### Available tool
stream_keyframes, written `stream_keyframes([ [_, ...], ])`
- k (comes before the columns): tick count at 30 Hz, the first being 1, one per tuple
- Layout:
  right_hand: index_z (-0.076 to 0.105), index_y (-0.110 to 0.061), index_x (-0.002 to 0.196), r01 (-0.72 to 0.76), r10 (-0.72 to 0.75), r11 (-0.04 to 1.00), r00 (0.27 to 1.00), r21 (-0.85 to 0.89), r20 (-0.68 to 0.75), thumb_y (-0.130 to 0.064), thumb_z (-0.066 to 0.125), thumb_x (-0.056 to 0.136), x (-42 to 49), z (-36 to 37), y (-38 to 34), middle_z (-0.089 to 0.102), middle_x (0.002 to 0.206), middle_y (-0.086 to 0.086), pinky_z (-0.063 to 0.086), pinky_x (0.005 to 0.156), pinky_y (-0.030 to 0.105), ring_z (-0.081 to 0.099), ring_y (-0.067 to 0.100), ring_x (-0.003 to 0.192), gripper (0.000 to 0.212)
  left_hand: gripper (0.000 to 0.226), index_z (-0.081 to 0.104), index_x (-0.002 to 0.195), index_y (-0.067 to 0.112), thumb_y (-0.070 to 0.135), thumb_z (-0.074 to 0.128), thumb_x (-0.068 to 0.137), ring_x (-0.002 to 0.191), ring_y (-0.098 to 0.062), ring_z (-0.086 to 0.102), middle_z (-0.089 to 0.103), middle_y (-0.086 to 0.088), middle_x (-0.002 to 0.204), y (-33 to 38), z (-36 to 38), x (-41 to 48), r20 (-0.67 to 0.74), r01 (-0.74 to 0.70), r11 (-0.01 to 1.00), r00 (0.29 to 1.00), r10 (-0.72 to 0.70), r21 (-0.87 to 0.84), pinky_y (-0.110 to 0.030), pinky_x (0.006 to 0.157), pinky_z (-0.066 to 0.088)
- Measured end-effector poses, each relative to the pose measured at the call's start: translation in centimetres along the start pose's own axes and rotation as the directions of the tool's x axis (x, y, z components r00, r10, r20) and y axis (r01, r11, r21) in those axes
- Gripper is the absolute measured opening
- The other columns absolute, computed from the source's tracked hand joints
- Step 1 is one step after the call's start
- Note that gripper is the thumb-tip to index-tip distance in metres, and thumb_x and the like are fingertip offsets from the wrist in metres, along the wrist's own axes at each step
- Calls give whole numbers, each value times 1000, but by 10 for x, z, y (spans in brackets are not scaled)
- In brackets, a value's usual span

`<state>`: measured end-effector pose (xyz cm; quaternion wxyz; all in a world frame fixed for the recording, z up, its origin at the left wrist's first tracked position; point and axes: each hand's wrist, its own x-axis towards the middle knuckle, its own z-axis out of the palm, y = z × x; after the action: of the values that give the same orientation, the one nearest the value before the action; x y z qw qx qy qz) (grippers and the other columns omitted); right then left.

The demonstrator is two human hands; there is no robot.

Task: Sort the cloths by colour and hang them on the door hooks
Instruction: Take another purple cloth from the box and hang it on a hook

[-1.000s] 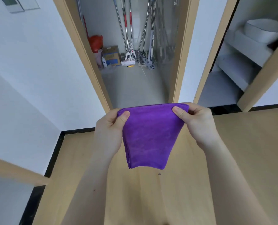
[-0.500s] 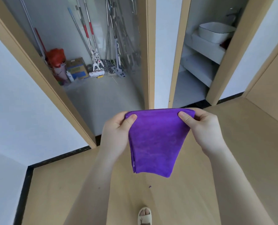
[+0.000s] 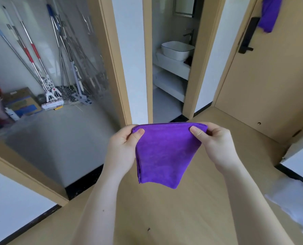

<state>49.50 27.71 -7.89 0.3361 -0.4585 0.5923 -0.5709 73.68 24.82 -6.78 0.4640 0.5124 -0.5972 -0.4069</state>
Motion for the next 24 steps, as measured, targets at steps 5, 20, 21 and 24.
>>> stream_keyframes([
  [5, 78, -23, 93, -16, 13, 1000, 997, -27, -80, -17, 73, 94, 18, -34, 11, 78, 89, -11, 51, 73, 11, 71, 2, 84, 9, 19, 73, 92, 28, 29, 59, 103, 88, -13, 67, 74, 8, 88, -1, 37, 37, 127, 4, 1000, 992, -5, 15, -28, 79, 50],
  [20, 79, -23, 95, -8, 3, 999, 992, -39, -127, -18, 72, 95, 150, -159, 34, 78, 88, -9, 53, 73, 15, 71, 8, 87, 9, 19, 73, 96, 28, 27, 56, 104, 90, -13, 68, 74, 11, 90, 48, 193, 135, 195, -67, 995, 979, 50, 80, -22, 79, 49],
  [21, 79, -23, 95, -5, 0, 999, 990, -33, -139, -19, 72, 95, 157, -167, 36, 78, 89, -8, 54, 75, 17, 71, 9, 88, 8, 19, 73, 96, 30, 27, 56, 104, 90, -12, 68, 74, 12, 90, 51, 203, 140, 204, -71, 994, 978, 52, 88, -18, 77, 48],
  [24, 79, -20, 98, 2, -4, 1000, 986, -9, -164, -20, 72, 95, 176, -189, 42, 79, 92, -6, 55, 82, 27, 71, 14, 93, 8, 19, 73, 98, 30, 26, 56, 104, 91, -12, 69, 74, 12, 92, 60, 232, 154, 210, -83, 991, 976, 60, 103, -19, 78, 49],
])
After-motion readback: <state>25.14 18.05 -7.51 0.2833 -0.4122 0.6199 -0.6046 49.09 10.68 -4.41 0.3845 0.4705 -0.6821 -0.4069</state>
